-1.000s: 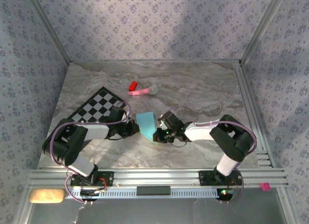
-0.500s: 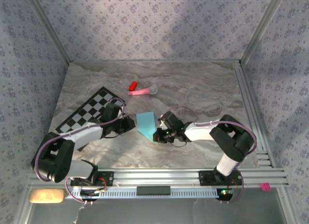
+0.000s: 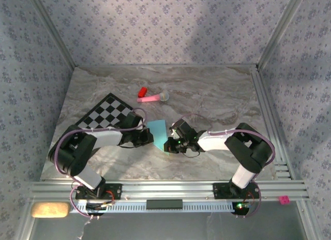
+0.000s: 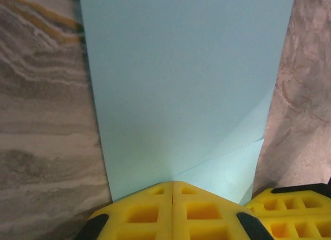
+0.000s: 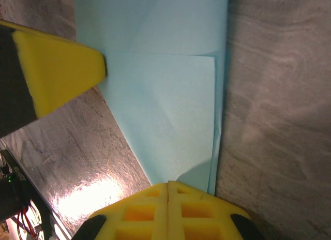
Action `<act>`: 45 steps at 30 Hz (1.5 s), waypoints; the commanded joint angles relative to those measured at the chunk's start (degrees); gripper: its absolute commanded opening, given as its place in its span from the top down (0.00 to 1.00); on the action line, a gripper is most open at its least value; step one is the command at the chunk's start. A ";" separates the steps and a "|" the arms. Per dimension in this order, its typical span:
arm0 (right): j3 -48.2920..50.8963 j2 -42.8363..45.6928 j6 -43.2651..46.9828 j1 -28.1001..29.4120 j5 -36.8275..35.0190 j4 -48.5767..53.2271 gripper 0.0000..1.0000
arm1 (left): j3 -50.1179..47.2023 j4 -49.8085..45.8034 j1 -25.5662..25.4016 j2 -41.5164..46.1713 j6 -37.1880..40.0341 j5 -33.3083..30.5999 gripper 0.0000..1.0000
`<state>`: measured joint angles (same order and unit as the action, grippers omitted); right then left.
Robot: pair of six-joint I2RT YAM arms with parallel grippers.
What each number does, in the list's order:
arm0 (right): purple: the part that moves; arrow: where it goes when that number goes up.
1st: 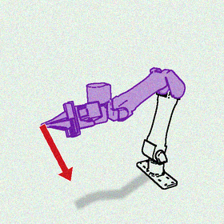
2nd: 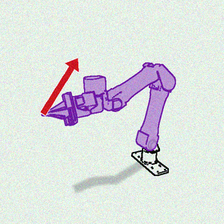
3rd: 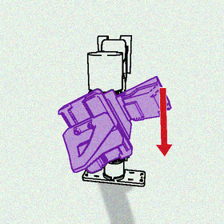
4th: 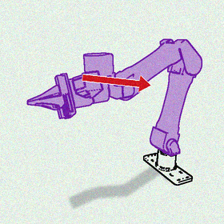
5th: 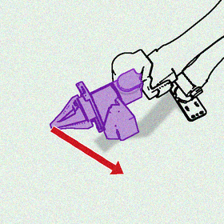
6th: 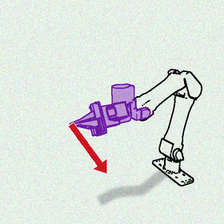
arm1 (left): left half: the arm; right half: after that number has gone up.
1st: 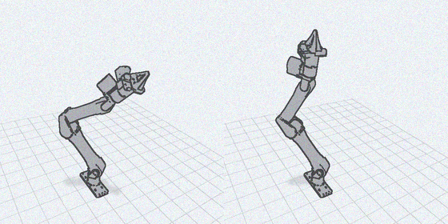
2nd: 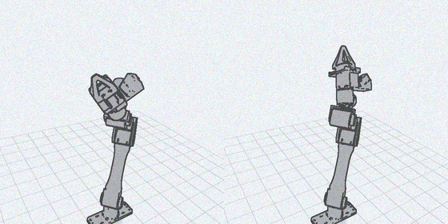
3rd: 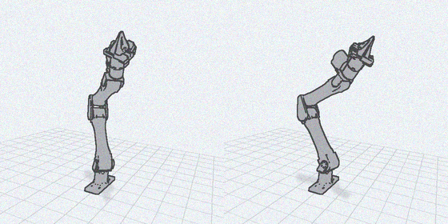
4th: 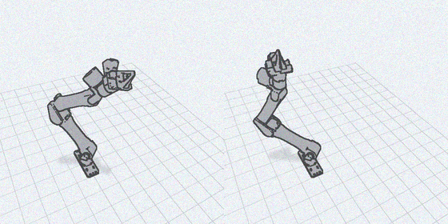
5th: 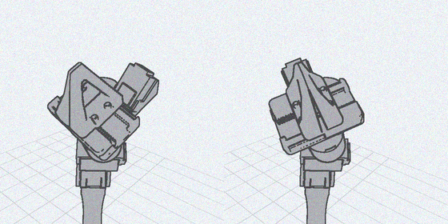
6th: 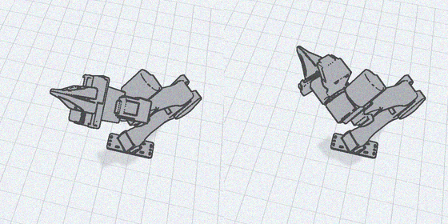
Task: Fold a paper plane with a square sheet of paper (pick it up from the middle)
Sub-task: Third fold the triangle at the center of the table.
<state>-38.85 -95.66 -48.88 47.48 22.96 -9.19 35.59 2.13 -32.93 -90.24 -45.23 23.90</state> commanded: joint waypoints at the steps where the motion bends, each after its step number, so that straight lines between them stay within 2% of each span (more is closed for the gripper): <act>1: 0.29 0.29 0.63 -0.27 -1.69 8.09 0.99 | -0.01 -3.50 -0.06 -2.29 2.18 -3.56 0.95; 8: -5.40 3.13 4.38 -0.29 1.56 9.26 0.98 | -1.04 -4.77 -0.08 -1.62 3.90 -3.60 0.95; 12: -9.24 -0.70 4.40 0.13 4.94 8.03 0.97 | -0.49 -4.87 -0.06 -1.82 4.09 -3.38 0.96; 20: -13.93 -10.32 4.35 0.71 6.40 7.64 0.97 | 0.18 -5.29 -0.11 -2.01 4.38 -3.24 0.96; 25: -9.10 -9.21 4.02 -0.05 5.67 6.57 0.96 | -0.32 -5.43 -0.08 -1.87 4.37 -3.59 0.96; 33: -1.26 -2.26 4.80 -1.34 6.63 4.83 0.95 | 0.33 -5.91 0.07 -2.59 4.64 -3.42 0.96; 45: 7.01 8.30 7.95 -1.90 2.51 9.85 0.95 | 0.53 -5.31 0.09 -2.76 3.95 -2.28 0.96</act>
<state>-33.61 -89.71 -42.78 46.09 27.92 -4.82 36.73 1.06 -33.01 -91.20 -41.82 24.21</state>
